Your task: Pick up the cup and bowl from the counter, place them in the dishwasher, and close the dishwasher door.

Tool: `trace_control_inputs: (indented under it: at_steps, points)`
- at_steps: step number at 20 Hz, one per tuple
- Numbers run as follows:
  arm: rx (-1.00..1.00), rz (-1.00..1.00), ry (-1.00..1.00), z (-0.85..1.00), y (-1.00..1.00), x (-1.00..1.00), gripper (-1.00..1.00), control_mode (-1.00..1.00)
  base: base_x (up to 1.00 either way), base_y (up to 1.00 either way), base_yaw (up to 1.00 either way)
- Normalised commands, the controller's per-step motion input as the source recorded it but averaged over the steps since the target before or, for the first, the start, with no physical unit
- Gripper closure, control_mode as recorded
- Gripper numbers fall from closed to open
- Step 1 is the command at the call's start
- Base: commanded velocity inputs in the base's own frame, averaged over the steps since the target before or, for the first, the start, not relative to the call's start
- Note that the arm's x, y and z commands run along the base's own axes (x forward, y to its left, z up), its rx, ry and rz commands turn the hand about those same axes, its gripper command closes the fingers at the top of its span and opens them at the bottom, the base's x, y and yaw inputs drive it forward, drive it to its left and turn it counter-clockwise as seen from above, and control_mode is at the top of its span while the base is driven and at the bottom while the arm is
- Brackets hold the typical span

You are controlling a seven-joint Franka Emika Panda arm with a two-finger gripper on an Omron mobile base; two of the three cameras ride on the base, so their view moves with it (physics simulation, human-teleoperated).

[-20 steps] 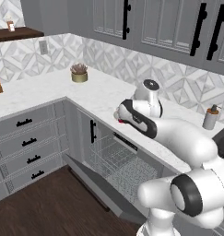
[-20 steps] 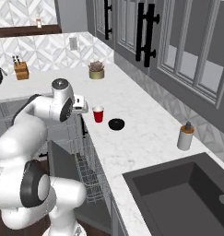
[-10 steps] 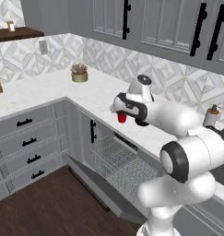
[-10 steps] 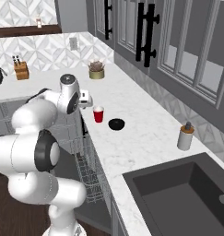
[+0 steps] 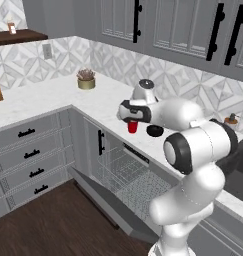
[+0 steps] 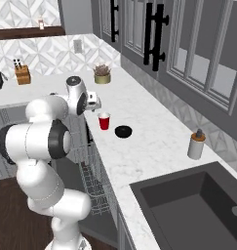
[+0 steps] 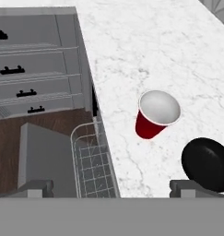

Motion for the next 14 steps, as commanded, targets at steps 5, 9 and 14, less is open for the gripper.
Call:
trace_control_inputs:
  at_steps: [5, 9, 14]
  points:
    - [-0.02, 0.00, 0.10, -0.20, -0.07, 0.47, -1.00, -1.00, 0.00, 0.00, 0.00]
    - [0.00, 0.00, 0.06, -0.23, -0.21, 0.34, -1.00, -1.00, 0.00, 0.00, 0.00]
    - [0.00, 0.00, 0.05, -0.23, -0.19, 0.27, -1.00, -1.00, 0.00, 0.00, 0.00]
